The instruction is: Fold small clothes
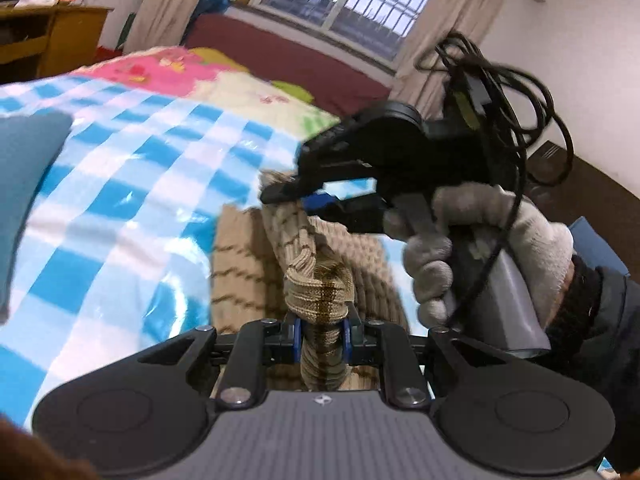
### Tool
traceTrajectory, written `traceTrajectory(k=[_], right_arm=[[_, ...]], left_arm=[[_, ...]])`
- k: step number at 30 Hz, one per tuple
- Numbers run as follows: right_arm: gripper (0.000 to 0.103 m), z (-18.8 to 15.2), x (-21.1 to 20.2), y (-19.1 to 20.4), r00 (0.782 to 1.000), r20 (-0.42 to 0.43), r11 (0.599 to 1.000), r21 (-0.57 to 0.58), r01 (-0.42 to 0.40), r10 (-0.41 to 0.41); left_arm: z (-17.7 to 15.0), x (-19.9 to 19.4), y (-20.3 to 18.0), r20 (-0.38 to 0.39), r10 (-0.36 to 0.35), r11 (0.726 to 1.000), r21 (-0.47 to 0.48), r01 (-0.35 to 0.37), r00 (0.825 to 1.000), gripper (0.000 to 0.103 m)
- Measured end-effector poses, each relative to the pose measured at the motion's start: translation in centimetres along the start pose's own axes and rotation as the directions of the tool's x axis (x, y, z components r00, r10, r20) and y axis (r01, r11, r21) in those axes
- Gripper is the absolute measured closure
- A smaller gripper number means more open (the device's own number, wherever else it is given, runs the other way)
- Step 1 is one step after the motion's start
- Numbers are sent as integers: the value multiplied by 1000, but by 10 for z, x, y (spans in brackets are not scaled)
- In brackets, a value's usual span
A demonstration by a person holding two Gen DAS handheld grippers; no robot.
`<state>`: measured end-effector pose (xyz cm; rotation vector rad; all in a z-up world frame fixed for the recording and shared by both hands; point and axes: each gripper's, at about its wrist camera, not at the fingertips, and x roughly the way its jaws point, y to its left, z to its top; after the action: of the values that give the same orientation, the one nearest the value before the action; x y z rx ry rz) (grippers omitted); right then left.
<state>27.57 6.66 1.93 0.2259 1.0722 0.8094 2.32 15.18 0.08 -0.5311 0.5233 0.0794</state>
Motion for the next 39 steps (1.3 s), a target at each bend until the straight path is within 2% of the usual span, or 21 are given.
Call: traceTrajectory(k=[3,5,9,13,17,19,22,24,27,30,32,35,39], right_arm=[[87,-11,19,18,999,-37,997,-68,36,-39],[83,-15,31,22,997,-62,996,-69,50,-54],[77,-18,32,25,996,-88,998,-65,12,-17],[76,-13,9,26,997,-58,996,-70,-48,44],[76,-11,-25,23,997,6,993,-95,-74,75],[76,-14,-42,17,998,31,991,-126,-48,52],[76,-29,-60,6,999,48,983,-183,27,-18],[76,-41,-63,-2,996,43,975,-209,80,-73],[76,-58,-67,-15,991,39,967,-217,135,-129],[76,-71,-73,-26,990,33,968,-207,144,-140],[76,-78,-75,-31,990,29,965,-218,143,-140],[76,-83,-73,-38,990,20,968,-207,140,-139],[75,-83,-83,-44,992,45,979,-164,120,-114]], left_arm=[[-2,3,9,-52,30,1000,-7,-30,998,80],[-4,9,16,-86,65,997,-26,-67,994,80],[-8,3,25,-139,90,993,-63,-100,986,78],[-12,-18,24,-133,119,991,-50,-126,984,68],[-7,-32,21,-89,181,983,-1,-182,979,68],[3,-35,18,-52,195,981,25,-194,979,67],[18,-27,3,-12,175,981,88,-173,985,65],[25,-8,-7,-17,171,975,146,-167,985,64],[33,31,-9,-38,174,971,176,-164,984,64],[32,55,-6,-59,218,955,220,-200,974,64],[27,69,0,-91,281,932,264,-249,955,61],[20,78,15,-124,339,915,276,-296,933,57],[19,81,20,-129,351,912,270,-308,927,55]])
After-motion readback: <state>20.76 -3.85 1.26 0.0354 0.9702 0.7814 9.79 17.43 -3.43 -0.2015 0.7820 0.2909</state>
